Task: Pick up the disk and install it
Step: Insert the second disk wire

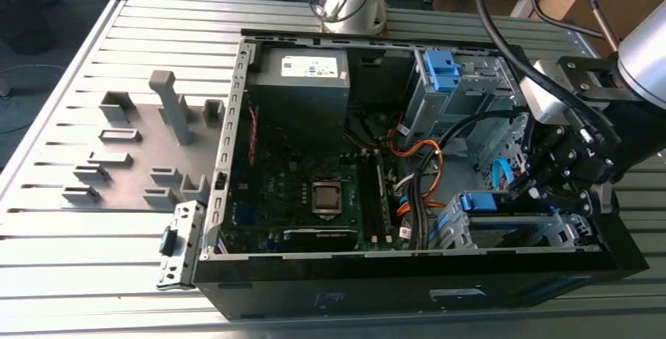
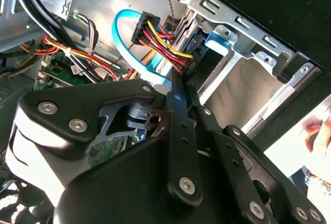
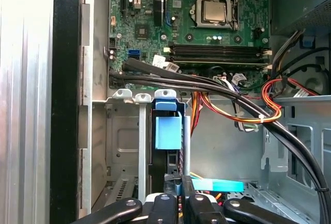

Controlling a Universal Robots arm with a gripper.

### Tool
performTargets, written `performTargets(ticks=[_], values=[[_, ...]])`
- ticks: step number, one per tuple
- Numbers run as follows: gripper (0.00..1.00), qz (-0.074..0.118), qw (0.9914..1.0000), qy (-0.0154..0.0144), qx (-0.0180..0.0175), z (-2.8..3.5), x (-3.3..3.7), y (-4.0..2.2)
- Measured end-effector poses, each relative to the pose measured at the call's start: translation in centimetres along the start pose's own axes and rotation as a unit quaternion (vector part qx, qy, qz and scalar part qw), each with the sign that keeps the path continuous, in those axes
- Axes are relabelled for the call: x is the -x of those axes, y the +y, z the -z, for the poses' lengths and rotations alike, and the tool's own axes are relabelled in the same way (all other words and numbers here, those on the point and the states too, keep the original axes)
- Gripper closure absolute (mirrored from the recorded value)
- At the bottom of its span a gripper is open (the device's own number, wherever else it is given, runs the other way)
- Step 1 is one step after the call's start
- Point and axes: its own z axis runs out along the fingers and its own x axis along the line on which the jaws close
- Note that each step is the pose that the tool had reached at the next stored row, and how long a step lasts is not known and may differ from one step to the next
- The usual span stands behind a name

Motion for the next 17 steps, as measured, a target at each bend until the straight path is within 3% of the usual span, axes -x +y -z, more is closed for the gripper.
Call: performTargets(ticks=[9,10,13,15,17], values=[[0.83,0.000,1.00000,-0.0012,-0.0001,-0.30,-0.01,-0.01],[0.77,0.000,1.00000,-0.0009,0.0000,-0.28,-0.01,-0.01],[0.77,0.000,1.00000,-0.0001,0.0000,-0.20,-0.01,0.00],[0.77,0.000,1.00000,-0.0001,0.0000,0.26,0.01,0.01],[0.77,0.000,1.00000,-0.0002,0.0000,1.15,0.06,0.04]])
